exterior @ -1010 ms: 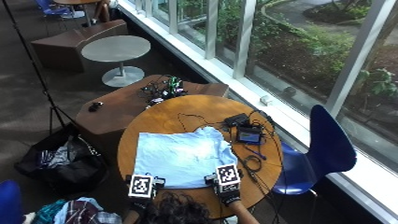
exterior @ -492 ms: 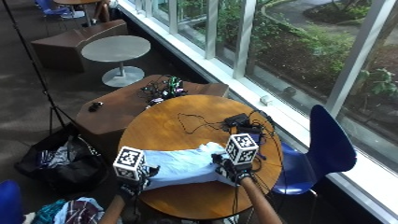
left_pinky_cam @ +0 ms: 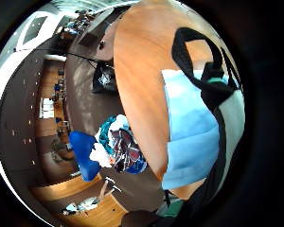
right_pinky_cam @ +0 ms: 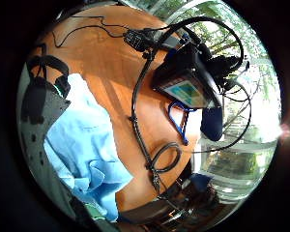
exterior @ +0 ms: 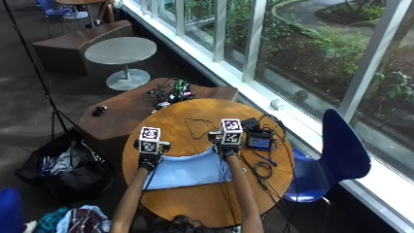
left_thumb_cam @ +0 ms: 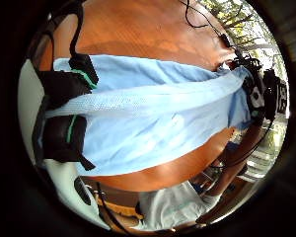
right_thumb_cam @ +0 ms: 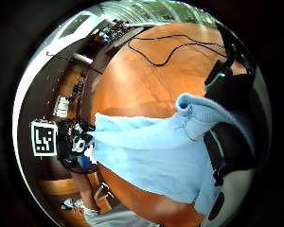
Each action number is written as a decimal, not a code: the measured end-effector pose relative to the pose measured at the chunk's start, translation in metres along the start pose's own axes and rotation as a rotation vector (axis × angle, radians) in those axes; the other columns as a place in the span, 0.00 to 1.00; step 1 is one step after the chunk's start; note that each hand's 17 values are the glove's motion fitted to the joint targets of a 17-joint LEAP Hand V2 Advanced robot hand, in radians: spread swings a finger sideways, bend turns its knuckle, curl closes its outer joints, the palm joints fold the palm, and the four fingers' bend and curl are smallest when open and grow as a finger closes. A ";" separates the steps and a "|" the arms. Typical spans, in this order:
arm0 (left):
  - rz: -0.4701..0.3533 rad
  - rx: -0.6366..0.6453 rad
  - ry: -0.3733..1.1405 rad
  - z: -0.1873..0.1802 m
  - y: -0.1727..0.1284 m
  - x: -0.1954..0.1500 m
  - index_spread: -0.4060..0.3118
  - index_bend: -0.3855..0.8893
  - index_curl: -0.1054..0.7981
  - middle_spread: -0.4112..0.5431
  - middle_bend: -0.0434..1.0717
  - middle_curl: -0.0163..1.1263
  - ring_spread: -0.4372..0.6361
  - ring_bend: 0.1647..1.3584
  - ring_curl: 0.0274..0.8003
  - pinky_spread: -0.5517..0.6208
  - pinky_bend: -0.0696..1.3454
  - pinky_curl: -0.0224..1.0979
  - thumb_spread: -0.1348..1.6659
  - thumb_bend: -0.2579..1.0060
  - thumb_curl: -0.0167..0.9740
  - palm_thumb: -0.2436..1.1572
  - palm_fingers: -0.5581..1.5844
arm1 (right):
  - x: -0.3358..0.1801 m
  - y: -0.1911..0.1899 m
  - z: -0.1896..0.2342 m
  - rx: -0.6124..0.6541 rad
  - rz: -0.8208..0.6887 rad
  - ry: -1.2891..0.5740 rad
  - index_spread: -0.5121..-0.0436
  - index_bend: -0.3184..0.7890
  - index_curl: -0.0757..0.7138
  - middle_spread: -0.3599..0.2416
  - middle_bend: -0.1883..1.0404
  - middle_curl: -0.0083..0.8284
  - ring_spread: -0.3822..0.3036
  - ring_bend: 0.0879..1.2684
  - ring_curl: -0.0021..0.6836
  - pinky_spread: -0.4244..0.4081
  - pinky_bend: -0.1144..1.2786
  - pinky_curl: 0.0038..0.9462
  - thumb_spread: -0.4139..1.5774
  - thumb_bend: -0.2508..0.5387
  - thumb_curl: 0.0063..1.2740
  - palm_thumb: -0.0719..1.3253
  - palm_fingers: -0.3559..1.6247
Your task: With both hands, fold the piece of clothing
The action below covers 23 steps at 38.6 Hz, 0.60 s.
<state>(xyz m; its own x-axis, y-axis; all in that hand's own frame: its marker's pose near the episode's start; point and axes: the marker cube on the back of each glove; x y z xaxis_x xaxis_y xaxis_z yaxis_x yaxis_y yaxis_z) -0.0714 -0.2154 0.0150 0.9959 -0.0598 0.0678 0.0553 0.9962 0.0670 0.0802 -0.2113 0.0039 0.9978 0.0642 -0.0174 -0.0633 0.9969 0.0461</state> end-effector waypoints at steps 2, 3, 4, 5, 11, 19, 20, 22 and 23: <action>-0.039 0.027 -0.019 0.005 -0.021 0.000 0.08 0.45 0.59 0.04 0.42 0.44 0.02 0.54 0.54 0.23 0.24 0.36 0.65 0.19 0.43 0.76 0.87 | 0.011 -0.018 0.004 0.028 0.021 -0.038 0.41 0.40 0.49 0.17 0.47 0.56 0.19 0.60 0.68 0.10 0.43 0.42 0.80 0.46 0.27 0.76 0.83; -0.060 0.053 -0.028 0.006 -0.026 0.001 0.10 0.44 0.59 0.05 0.42 0.44 0.03 0.52 0.53 0.25 0.23 0.36 0.66 0.19 0.43 0.75 0.82 | 0.016 -0.023 0.004 0.049 0.036 -0.056 0.42 0.40 0.48 0.17 0.47 0.56 0.19 0.58 0.68 0.12 0.43 0.42 0.80 0.45 0.27 0.76 0.80; -0.079 0.088 -0.036 0.004 -0.027 0.001 0.12 0.43 0.59 0.05 0.43 0.44 0.03 0.49 0.51 0.27 0.23 0.36 0.66 0.19 0.43 0.75 0.79 | 0.020 -0.024 0.003 0.076 0.056 -0.071 0.42 0.40 0.49 0.17 0.47 0.56 0.19 0.57 0.67 0.13 0.43 0.42 0.80 0.45 0.27 0.76 0.79; -0.093 0.126 -0.042 0.002 -0.024 0.001 0.14 0.41 0.58 0.07 0.40 0.43 0.04 0.46 0.51 0.29 0.23 0.37 0.66 0.19 0.43 0.75 0.75 | 0.024 -0.022 0.002 0.104 0.080 -0.084 0.42 0.40 0.49 0.17 0.46 0.56 0.19 0.56 0.67 0.15 0.43 0.42 0.79 0.44 0.27 0.76 0.77; -0.056 0.330 -0.082 0.010 0.013 0.007 0.22 0.40 0.56 0.12 0.34 0.44 0.11 0.35 0.49 0.39 0.24 0.39 0.68 0.19 0.41 0.75 0.63 | 0.050 0.042 -0.020 0.169 0.266 -0.148 0.42 0.45 0.51 0.20 0.40 0.54 0.23 0.41 0.60 0.26 0.40 0.41 0.78 0.36 0.27 0.72 0.69; 0.006 0.294 -0.114 0.054 0.047 0.008 0.23 0.42 0.54 0.14 0.30 0.40 0.15 0.30 0.43 0.46 0.19 0.37 0.70 0.16 0.38 0.63 0.65 | 0.071 0.120 0.000 0.200 0.469 -0.127 0.47 0.34 0.48 0.35 0.34 0.52 0.35 0.40 0.59 0.43 0.38 0.41 0.80 0.21 0.23 0.51 0.66; 0.010 0.257 -0.097 0.060 0.049 0.008 0.23 0.42 0.54 0.15 0.29 0.40 0.16 0.29 0.43 0.47 0.19 0.37 0.71 0.16 0.37 0.62 0.65 | 0.070 0.126 0.003 0.180 0.485 -0.100 0.48 0.33 0.47 0.36 0.34 0.52 0.36 0.40 0.58 0.44 0.39 0.40 0.80 0.21 0.23 0.49 0.66; 0.016 0.176 -0.050 0.072 0.052 0.009 0.23 0.43 0.55 0.16 0.26 0.40 0.19 0.27 0.43 0.49 0.19 0.38 0.72 0.17 0.36 0.59 0.63 | 0.067 0.132 0.011 0.112 0.508 -0.038 0.51 0.27 0.42 0.40 0.34 0.52 0.37 0.46 0.60 0.44 0.41 0.41 0.80 0.20 0.22 0.42 0.68; 0.017 0.142 -0.027 0.077 0.053 0.009 0.24 0.43 0.55 0.18 0.23 0.39 0.21 0.25 0.42 0.50 0.21 0.38 0.74 0.17 0.35 0.58 0.61 | 0.065 0.132 0.017 0.069 0.514 -0.013 0.52 0.26 0.40 0.42 0.34 0.52 0.37 0.47 0.60 0.44 0.42 0.41 0.80 0.21 0.22 0.41 0.68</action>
<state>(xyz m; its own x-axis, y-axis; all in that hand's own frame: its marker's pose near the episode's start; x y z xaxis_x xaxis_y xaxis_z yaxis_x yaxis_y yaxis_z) -0.0647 -0.1680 0.0960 0.9942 -0.0470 0.0963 0.0263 0.9783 0.2054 0.1371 -0.0759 0.0259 0.8381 0.5442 0.0375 -0.5447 0.8312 0.1113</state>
